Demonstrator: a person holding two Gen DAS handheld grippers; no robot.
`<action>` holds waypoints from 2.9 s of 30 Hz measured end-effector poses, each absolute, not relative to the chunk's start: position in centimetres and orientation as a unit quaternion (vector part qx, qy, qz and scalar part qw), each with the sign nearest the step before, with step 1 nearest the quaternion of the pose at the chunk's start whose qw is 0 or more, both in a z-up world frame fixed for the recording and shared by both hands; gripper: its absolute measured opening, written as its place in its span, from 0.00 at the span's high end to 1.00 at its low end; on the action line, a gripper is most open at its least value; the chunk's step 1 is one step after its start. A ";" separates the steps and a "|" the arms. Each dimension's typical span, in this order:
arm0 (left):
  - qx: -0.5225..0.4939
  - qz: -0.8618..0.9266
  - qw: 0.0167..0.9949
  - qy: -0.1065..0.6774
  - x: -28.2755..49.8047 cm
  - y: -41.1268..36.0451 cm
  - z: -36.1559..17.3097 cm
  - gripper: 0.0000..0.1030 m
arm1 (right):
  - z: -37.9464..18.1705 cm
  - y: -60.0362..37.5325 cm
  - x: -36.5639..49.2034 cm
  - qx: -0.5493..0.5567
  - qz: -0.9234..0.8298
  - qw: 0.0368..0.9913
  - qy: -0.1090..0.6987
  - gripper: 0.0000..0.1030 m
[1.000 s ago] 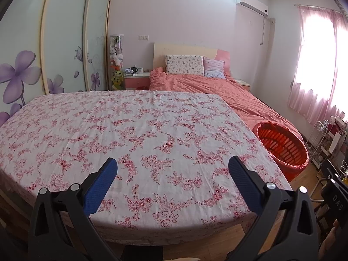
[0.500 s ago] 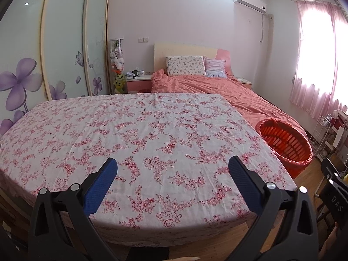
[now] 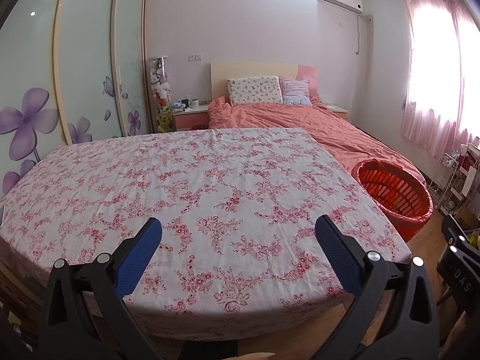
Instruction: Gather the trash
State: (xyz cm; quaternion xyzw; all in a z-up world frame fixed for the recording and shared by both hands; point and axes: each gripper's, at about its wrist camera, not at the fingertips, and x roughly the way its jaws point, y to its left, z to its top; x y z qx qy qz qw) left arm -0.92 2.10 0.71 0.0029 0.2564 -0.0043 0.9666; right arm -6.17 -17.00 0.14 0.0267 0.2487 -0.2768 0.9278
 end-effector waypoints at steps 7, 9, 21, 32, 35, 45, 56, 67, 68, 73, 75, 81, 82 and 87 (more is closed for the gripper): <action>0.005 -0.009 0.968 0.249 -1.1 1.8 1.1 0.02 | 0.3 -16.9 -6.3 0.027 -0.275 0.929 0.246 0.04; 0.004 -0.009 0.969 0.248 -1.2 1.8 1.1 0.02 | 0.4 -16.9 -6.3 0.027 -0.274 0.930 0.244 0.04; 0.003 -0.009 0.968 0.250 -1.2 1.7 1.2 0.02 | 0.7 -16.5 -6.3 0.027 -0.270 0.932 0.242 0.04; 0.002 -0.010 0.968 0.251 -1.2 1.6 1.3 0.02 | 0.6 -16.4 -6.3 0.026 -0.269 0.932 0.243 0.04; 0.001 -0.009 0.968 0.251 -1.1 1.6 1.2 0.02 | 0.6 -16.3 -6.2 0.026 -0.268 0.932 0.244 0.04; 0.000 -0.009 0.967 0.254 -1.0 1.6 1.1 0.02 | 0.5 -16.3 -6.1 0.026 -0.268 0.932 0.244 0.04; 0.000 -0.009 0.967 0.254 -1.0 1.5 1.1 0.02 | 0.5 -16.2 -6.1 0.026 -0.268 0.931 0.245 0.04; 0.000 -0.010 0.967 0.255 -1.1 1.5 1.1 0.02 | 0.5 -16.3 -6.1 0.026 -0.268 0.931 0.245 0.04; 0.000 -0.010 0.967 0.254 -1.0 1.5 1.1 0.02 | 0.5 -16.3 -6.1 0.026 -0.268 0.931 0.245 0.04; -0.001 -0.009 0.967 0.255 -1.1 1.5 1.1 0.02 | 0.5 -16.4 -6.1 0.026 -0.268 0.931 0.245 0.04; -0.001 -0.010 0.967 0.255 -1.0 1.5 1.1 0.02 | 0.5 -16.4 -6.1 0.026 -0.268 0.931 0.245 0.04; 0.001 -0.010 0.967 0.256 -1.1 1.5 1.0 0.02 | 0.5 -16.4 -6.1 0.026 -0.268 0.931 0.245 0.04; 0.000 -0.010 0.967 0.256 -1.1 1.5 1.0 0.02 | 0.5 -16.4 -6.1 0.026 -0.268 0.931 0.245 0.04; 0.000 -0.009 0.967 0.255 -1.1 1.5 1.0 0.02 | 0.4 -16.4 -6.1 0.026 -0.268 0.931 0.245 0.04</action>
